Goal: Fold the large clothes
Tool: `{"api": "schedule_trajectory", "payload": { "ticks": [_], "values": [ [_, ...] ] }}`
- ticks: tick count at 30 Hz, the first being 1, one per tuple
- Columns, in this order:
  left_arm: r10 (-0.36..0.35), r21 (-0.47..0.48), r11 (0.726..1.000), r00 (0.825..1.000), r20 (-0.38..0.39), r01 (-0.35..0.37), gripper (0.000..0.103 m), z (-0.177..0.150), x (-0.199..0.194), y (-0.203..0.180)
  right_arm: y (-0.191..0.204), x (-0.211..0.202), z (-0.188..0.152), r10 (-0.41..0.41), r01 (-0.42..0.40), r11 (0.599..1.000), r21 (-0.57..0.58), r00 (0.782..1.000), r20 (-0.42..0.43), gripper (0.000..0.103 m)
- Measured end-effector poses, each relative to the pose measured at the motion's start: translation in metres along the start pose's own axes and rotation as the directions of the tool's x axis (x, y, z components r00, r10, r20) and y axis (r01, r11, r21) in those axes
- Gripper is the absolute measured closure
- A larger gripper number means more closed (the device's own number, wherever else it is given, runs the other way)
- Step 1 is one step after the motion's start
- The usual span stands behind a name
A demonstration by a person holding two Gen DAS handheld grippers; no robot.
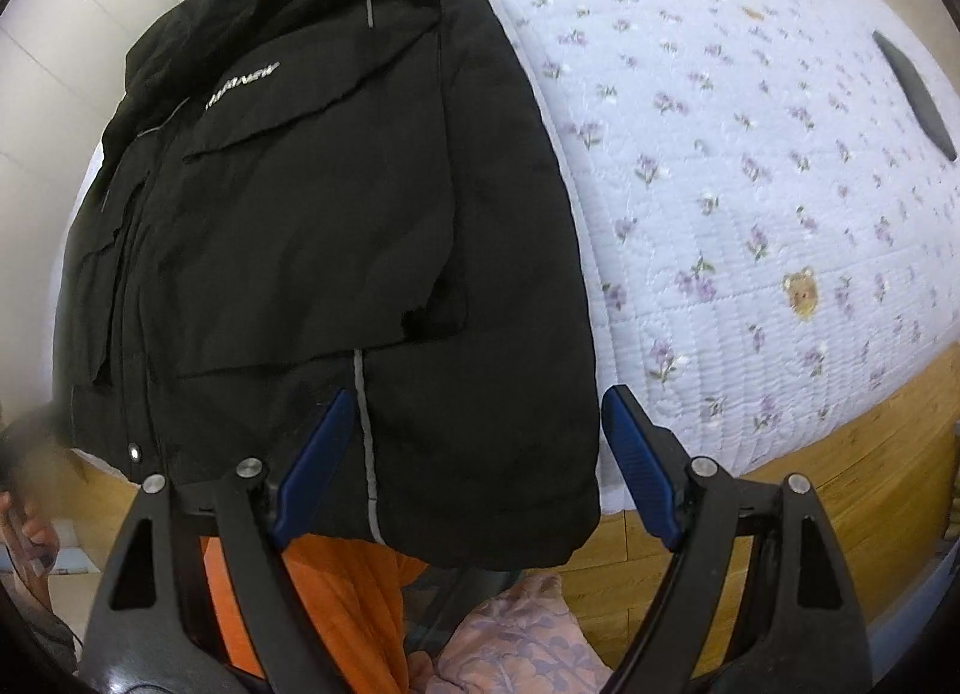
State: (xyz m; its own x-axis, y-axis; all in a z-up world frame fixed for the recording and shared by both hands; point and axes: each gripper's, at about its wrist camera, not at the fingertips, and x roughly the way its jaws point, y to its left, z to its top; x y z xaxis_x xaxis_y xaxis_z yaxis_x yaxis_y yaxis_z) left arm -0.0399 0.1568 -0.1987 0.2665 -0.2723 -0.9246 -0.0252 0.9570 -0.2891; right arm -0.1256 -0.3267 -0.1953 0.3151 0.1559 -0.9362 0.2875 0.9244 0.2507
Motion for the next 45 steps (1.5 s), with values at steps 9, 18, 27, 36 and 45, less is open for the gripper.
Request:
{"api": "schedule_trajectory", "payload": {
  "ticks": [9,18,27,36,45],
  "values": [
    [-0.024,0.034,0.999,1.0,-0.014,0.024,0.033,-0.002,0.007,-0.011,-0.013,0.009,-0.01,0.08,-0.079,0.996,0.036,0.996,-0.042,0.022],
    [0.003,0.1,0.995,1.0,0.015,-0.005,0.06,-0.003,0.002,-0.03,0.005,-0.005,-0.019,0.098,-0.099,0.994,-0.046,0.995,-0.027,0.068],
    [-0.009,0.114,0.993,1.0,0.011,0.008,0.048,0.002,-0.002,-0.042,0.026,0.001,-0.01,0.047,-0.051,0.995,-0.082,0.998,-0.051,0.055],
    [0.034,0.122,0.992,0.998,0.058,-0.041,0.092,0.004,-0.016,-0.048,0.028,-0.026,-0.007,0.058,-0.058,0.993,-0.099,0.998,0.002,0.087],
    [-0.042,0.139,0.99,0.985,0.168,0.018,0.093,0.015,-0.073,-0.068,0.06,-0.076,-0.005,0.022,0.003,0.98,-0.2,0.992,0.122,0.09]
  ]
}}
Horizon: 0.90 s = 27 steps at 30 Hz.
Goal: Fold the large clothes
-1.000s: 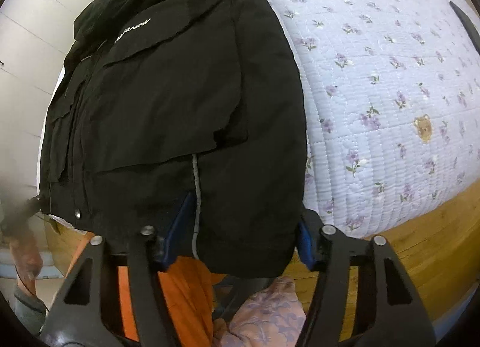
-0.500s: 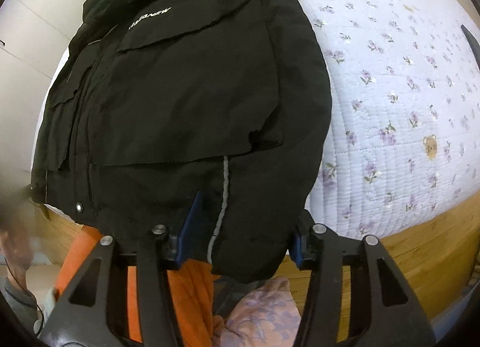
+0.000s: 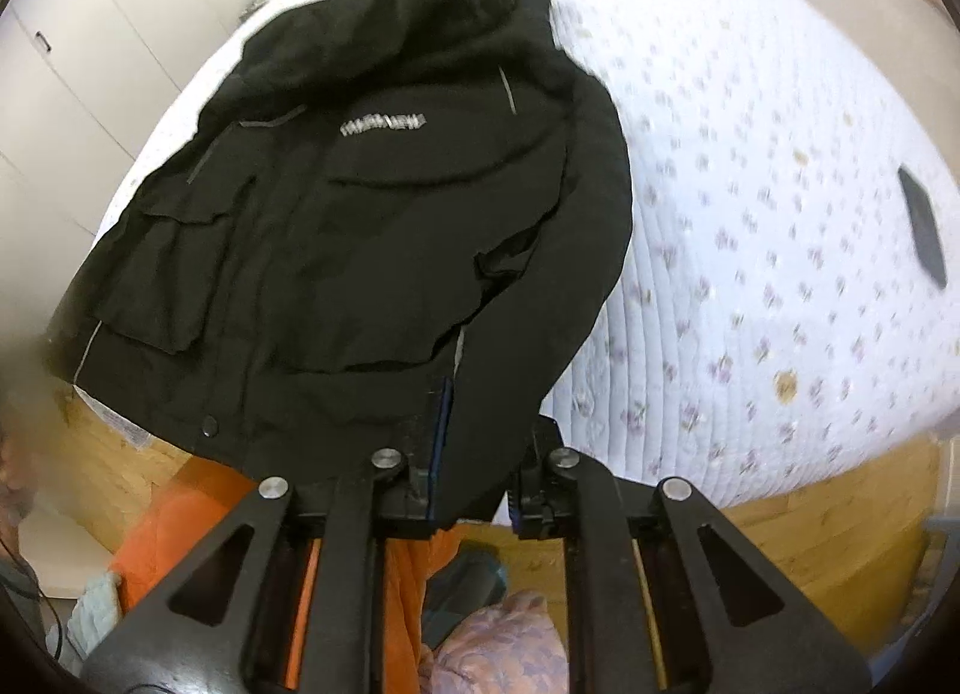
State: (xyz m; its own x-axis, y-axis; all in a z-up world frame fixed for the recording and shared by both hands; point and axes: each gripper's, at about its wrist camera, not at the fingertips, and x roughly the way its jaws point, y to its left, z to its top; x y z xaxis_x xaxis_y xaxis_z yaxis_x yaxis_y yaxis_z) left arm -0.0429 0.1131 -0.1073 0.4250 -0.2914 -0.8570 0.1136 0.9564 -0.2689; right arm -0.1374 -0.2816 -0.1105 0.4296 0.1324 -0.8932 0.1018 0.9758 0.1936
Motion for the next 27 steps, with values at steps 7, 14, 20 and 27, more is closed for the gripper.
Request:
{"api": "schedule_trajectory", "payload": {
  "ticks": [7,14,20,27],
  "values": [
    [0.027,0.028,0.999,0.999,-0.046,-0.025,0.087,0.003,0.016,-0.017,0.006,-0.022,0.005,-0.02,0.021,0.999,-0.026,0.999,0.043,0.09],
    [-0.031,-0.1,0.995,0.986,-0.165,0.014,0.054,-0.008,0.061,0.022,0.011,0.007,0.008,-0.041,0.041,0.999,0.002,0.999,-0.026,0.09],
    [-0.092,-0.172,0.983,0.982,-0.167,0.062,0.054,-0.022,0.068,0.038,0.011,0.018,0.005,-0.045,0.047,0.999,0.026,0.997,-0.069,0.085],
    [-0.003,-0.1,0.995,0.989,-0.145,-0.011,0.093,-0.025,0.057,0.03,0.016,0.029,0.0,-0.042,0.044,0.999,0.022,0.993,-0.109,0.079]
  ]
}}
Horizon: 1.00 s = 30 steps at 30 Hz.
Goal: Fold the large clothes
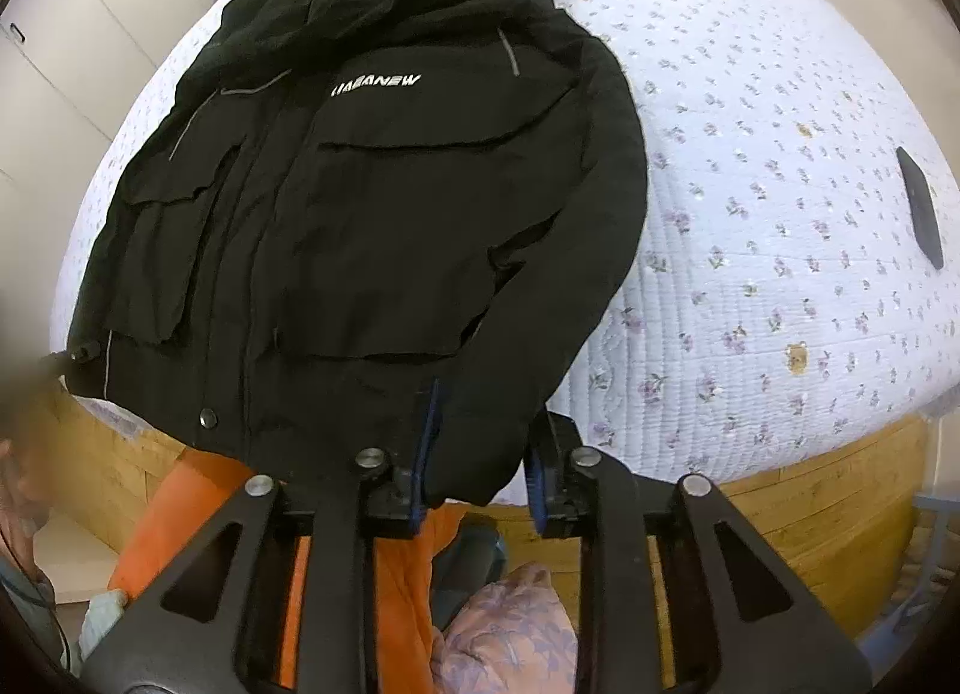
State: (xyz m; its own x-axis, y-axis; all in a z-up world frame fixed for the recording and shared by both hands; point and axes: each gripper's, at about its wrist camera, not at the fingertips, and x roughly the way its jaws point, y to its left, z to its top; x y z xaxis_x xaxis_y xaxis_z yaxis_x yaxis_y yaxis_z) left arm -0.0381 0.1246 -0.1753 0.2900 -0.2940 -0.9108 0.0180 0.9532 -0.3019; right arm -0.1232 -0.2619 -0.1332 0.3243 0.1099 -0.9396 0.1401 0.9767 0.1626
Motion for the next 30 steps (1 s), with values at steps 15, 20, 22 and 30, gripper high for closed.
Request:
{"api": "schedule_trajectory", "payload": {
  "ticks": [15,20,22,30],
  "values": [
    [-0.097,-0.015,0.995,0.994,0.051,0.098,0.095,0.046,-0.025,0.008,-0.012,0.011,0.037,0.097,-0.097,0.995,-0.03,0.995,-0.021,0.094],
    [-0.152,-0.009,0.988,0.988,0.027,0.152,0.094,0.117,-0.023,-0.003,-0.021,0.018,0.091,0.146,-0.151,0.988,-0.039,0.983,-0.107,0.095],
    [-0.151,-0.001,0.989,0.988,0.02,0.151,0.094,0.136,-0.022,-0.01,-0.023,0.019,0.116,0.158,-0.163,0.986,-0.025,0.977,-0.143,0.095],
    [-0.15,-0.007,0.989,0.987,0.054,0.15,0.094,0.217,-0.056,-0.035,-0.031,-0.02,0.189,0.176,-0.176,0.984,0.009,0.974,-0.143,0.095]
  ]
}}
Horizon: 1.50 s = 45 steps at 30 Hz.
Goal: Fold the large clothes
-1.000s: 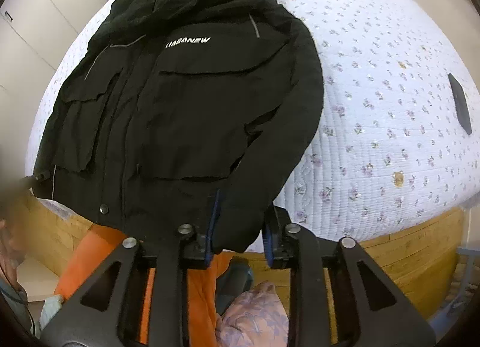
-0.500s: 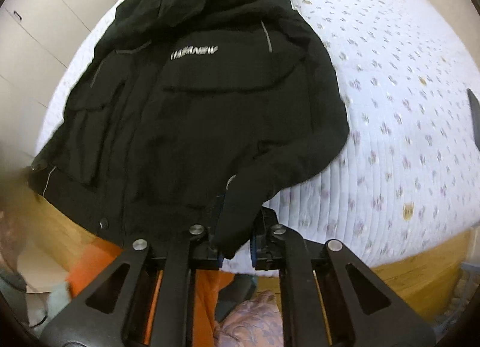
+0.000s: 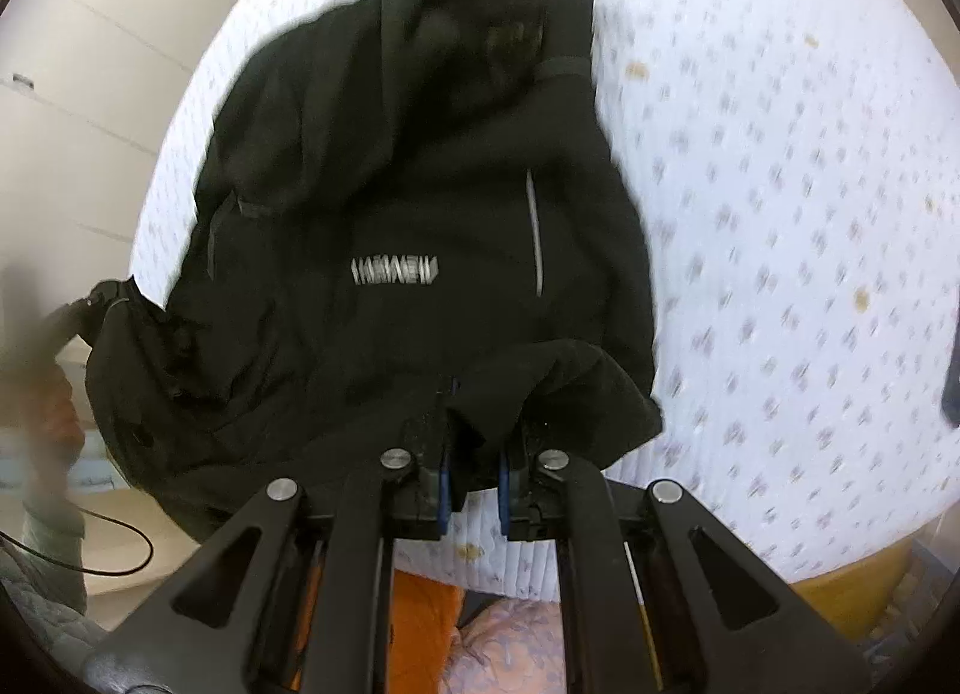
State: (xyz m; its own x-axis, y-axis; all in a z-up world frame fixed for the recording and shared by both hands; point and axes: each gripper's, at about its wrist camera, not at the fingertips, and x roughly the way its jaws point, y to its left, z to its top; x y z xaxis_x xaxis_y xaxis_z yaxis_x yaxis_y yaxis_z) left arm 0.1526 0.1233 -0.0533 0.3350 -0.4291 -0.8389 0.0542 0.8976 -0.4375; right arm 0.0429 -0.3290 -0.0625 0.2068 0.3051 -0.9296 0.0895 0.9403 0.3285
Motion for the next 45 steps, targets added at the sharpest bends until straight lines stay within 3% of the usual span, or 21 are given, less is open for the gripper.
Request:
{"api": "schedule_trajectory", "payload": {
  "ticks": [7,11,14,19,21,24,29,31,35,37,39,41,45],
  "values": [
    [-0.019,0.017,1.0,0.989,0.149,0.017,0.093,0.093,-0.017,-0.037,0.007,-0.046,0.088,-0.085,0.091,0.995,-0.043,0.987,0.135,0.095],
    [-0.014,0.005,1.0,0.977,0.211,0.013,0.093,0.147,0.011,-0.048,0.011,-0.052,0.149,-0.103,0.122,0.99,-0.073,0.97,0.221,0.094],
    [-0.012,-0.076,0.997,0.977,0.211,0.029,0.093,0.178,0.045,-0.038,0.002,-0.039,0.184,-0.085,0.098,0.994,-0.041,0.967,0.242,0.092],
    [0.067,-0.097,0.994,0.99,0.126,-0.055,0.084,0.202,0.11,-0.029,-0.021,0.013,0.225,-0.075,0.069,0.997,0.037,0.978,0.194,0.088],
    [0.11,-0.09,0.99,0.993,0.043,-0.106,0.081,0.205,0.131,-0.028,-0.033,0.036,0.233,-0.04,0.03,0.997,0.07,0.988,0.15,0.084],
    [0.122,-0.059,0.991,0.992,0.019,-0.121,0.08,0.204,0.128,-0.031,-0.045,0.047,0.24,0.012,-0.024,0.994,0.107,0.994,0.113,0.08],
    [0.004,-0.061,0.998,1.0,0.008,-0.004,0.068,0.207,0.091,-0.028,-0.058,0.033,0.245,0.113,-0.124,0.985,0.119,0.989,0.091,0.075],
    [-0.029,-0.091,0.995,0.999,0.032,0.032,0.054,0.21,0.073,-0.021,-0.066,0.028,0.244,0.162,-0.173,0.972,0.158,0.983,0.085,0.074],
    [-0.083,-0.104,0.99,0.986,0.145,0.099,0.039,0.217,0.026,-0.008,-0.073,0.021,0.243,0.224,-0.236,0.951,0.202,0.971,0.081,0.069],
    [-0.031,-0.079,0.996,0.985,0.17,0.045,0.026,0.219,0.016,-0.008,-0.07,0.015,0.243,0.22,-0.233,0.951,0.204,0.972,0.084,0.065],
    [0.001,-0.048,0.999,0.988,0.152,0.006,0.026,0.221,0.024,-0.01,-0.065,0.01,0.243,0.199,-0.212,0.959,0.189,0.976,0.086,0.058],
    [0.014,-0.041,0.999,0.994,0.112,-0.01,0.026,0.223,0.043,-0.009,-0.058,0.0,0.244,0.127,-0.143,0.977,0.156,0.986,0.108,0.033],
    [0.048,-0.013,0.999,0.998,0.035,-0.047,0.026,0.227,0.088,-0.009,-0.047,-0.015,0.246,0.059,-0.072,0.995,0.071,0.983,0.175,0.023]
  ]
}}
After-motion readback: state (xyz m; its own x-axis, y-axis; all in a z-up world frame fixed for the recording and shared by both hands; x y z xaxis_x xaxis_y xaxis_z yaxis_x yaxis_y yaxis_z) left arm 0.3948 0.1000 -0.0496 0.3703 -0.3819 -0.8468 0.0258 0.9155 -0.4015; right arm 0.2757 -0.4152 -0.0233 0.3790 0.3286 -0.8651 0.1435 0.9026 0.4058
